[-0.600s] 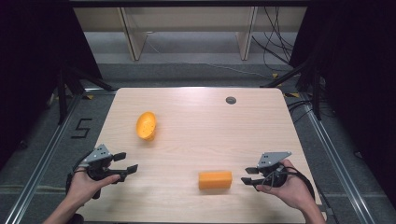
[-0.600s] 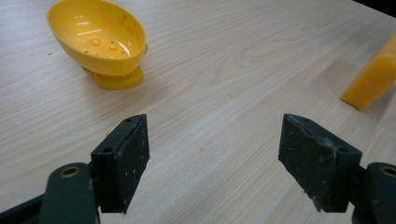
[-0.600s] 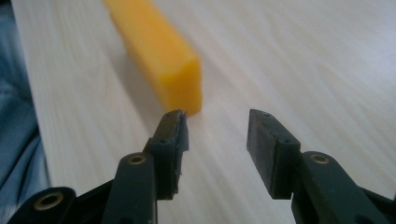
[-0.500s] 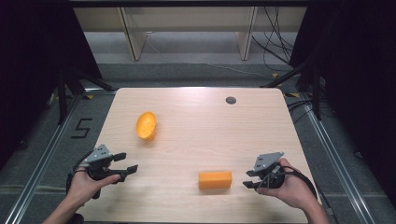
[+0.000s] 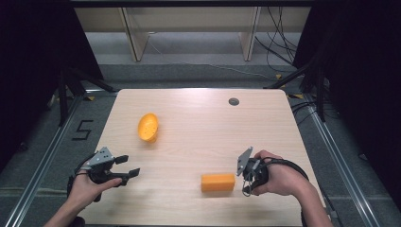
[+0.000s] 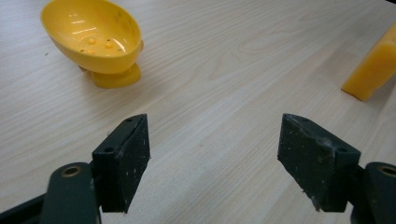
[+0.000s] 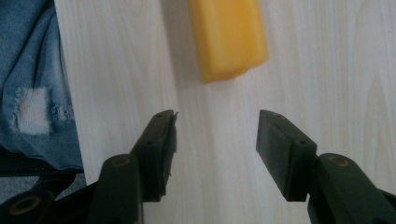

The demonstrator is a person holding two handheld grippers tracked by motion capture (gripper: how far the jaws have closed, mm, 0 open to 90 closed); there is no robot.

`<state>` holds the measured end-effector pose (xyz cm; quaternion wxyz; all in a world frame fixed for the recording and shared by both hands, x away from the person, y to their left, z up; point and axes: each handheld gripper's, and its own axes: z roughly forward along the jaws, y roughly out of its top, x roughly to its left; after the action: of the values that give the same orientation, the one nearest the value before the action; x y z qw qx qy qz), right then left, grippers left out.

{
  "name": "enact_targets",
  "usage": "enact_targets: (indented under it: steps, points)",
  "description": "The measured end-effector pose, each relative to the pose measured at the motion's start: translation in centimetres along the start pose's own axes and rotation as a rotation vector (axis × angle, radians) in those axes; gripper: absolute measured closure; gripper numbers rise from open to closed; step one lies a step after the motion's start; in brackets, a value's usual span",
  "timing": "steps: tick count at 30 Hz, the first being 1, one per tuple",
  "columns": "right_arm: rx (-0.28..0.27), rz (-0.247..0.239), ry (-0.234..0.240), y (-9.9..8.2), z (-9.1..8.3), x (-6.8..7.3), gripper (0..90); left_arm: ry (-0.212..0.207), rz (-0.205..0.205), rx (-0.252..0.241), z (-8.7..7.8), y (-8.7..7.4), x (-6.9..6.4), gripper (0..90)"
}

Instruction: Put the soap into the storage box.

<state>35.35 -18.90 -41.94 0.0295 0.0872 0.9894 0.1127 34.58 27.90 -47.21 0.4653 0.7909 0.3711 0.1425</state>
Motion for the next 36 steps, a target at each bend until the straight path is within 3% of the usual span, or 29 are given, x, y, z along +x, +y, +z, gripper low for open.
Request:
enact_targets:
  steps: [3, 4, 6, 7, 8, 10, 11, 12, 13, 14, 15, 16, 17, 22, 23, 26, 27, 28, 29, 31, 32, 33, 35, 36]
  points:
    - [0.017, -0.011, 0.001, 0.9, 0.0, -0.2, 46.0, -0.003, -0.004, -0.001, 0.0, 0.0, 0.0, 24.5]
    - [0.061, 0.015, -0.009, 1.6, -0.1, -0.2, 43.5, -0.002, -0.002, -0.002, 0.0, 0.0, 0.0, 24.5]
    - [0.058, -0.054, -0.009, 2.4, 0.1, -0.7, 42.1, 0.002, -0.004, -0.001, 0.0, 0.0, -0.1, 24.5]
    - [0.058, -0.054, -0.009, 2.4, 0.1, -0.7, 42.1, 0.002, -0.004, -0.001, 0.0, 0.0, -0.1, 24.5]
    - [0.055, -0.103, -0.008, 3.1, 0.5, -1.1, 41.6, 0.003, -0.009, -0.004, 0.0, 0.0, -0.1, 24.6]
    - [0.069, -0.092, 0.0, 3.7, 0.7, -1.1, 41.3, 0.007, -0.003, -0.007, 0.0, 0.0, -0.1, 24.6]
    - [0.082, -0.037, 0.004, 3.9, 0.7, -0.7, 41.0, 0.007, -0.003, -0.007, 0.0, 0.0, -0.1, 24.6]
    - [0.069, -0.089, 0.001, 4.2, 1.0, -1.1, 40.8, 0.01, -0.001, 0.004, -0.1, 0.0, -0.1, 24.7]
    - [0.075, -0.061, 0.005, 4.4, 1.1, -0.9, 40.7, 0.005, -0.002, 0.0, -0.1, 0.0, -0.1, 24.7]
    - [0.087, -0.07, 0.002, 4.6, 1.2, -1.0, 40.5, 0.005, -0.002, 0.0, -0.1, 0.0, -0.1, 24.7]
    - [0.069, -0.128, 0.007, 4.8, 1.5, -1.4, 40.4, -0.002, 0.0, 0.002, 0.0, 0.0, -0.1, 24.7]
    - [0.069, -0.143, 0.003, 5.0, 1.6, -1.5, 40.4, -0.002, 0.0, 0.001, 0.0, 0.0, -0.1, 24.7]
    - [0.086, -0.071, 0.008, 5.1, 1.6, -1.1, 40.4, -0.001, 0.003, 0.002, 0.0, 0.0, -0.1, 24.7]
    - [0.073, -0.13, 0.017, 6.0, 2.7, -1.4, 42.0, 0.005, 0.005, 0.006, -0.1, 0.0, -0.2, 24.8]
    - [0.065, -0.169, 0.023, 6.2, 3.0, -1.6, 43.0, -0.001, 0.006, 0.005, -0.1, 0.0, -0.1, 24.8]
    - [0.095, -0.127, 0.037, 6.5, 3.2, -1.4, 45.3, -0.002, 0.006, 0.004, 0.0, 0.0, -0.2, 24.8]
    - [0.096, -0.138, 0.03, 6.6, 3.3, -1.4, 46.3, -0.003, 0.008, 0.005, 0.0, 0.0, -0.2, 24.8]
    - [0.061, -0.227, 0.033, 6.9, 3.6, -1.9, 47.4, -0.003, 0.008, 0.005, 0.0, 0.0, -0.2, 24.8]
    - [0.115, -0.109, 0.045, 6.8, 3.4, -1.1, 48.1, -0.004, 0.008, 0.004, 0.0, 0.0, -0.2, 24.8]
    - [0.108, -0.126, 0.046, 6.9, 3.6, -1.2, 48.3, -0.004, 0.009, 0.005, 0.0, 0.0, -0.2, 24.8]
    - [0.114, -0.14, 0.045, 7.0, 3.7, -1.1, 49.9, -0.007, -0.013, 0.003, 0.0, -0.1, -0.3, 24.8]
    - [0.123, -0.124, 0.044, 7.1, 3.8, -1.0, 50.5, -0.007, -0.013, 0.003, 0.0, -0.1, -0.3, 24.8]
    - [0.118, -0.157, 0.047, 7.2, 3.9, -1.1, 51.9, -0.004, 0.011, 0.007, 0.0, 0.0, -0.3, 24.9]
    - [0.116, -0.143, 0.04, 7.2, 4.0, -1.0, 52.7, -0.004, 0.011, 0.007, 0.0, 0.0, -0.3, 24.9]
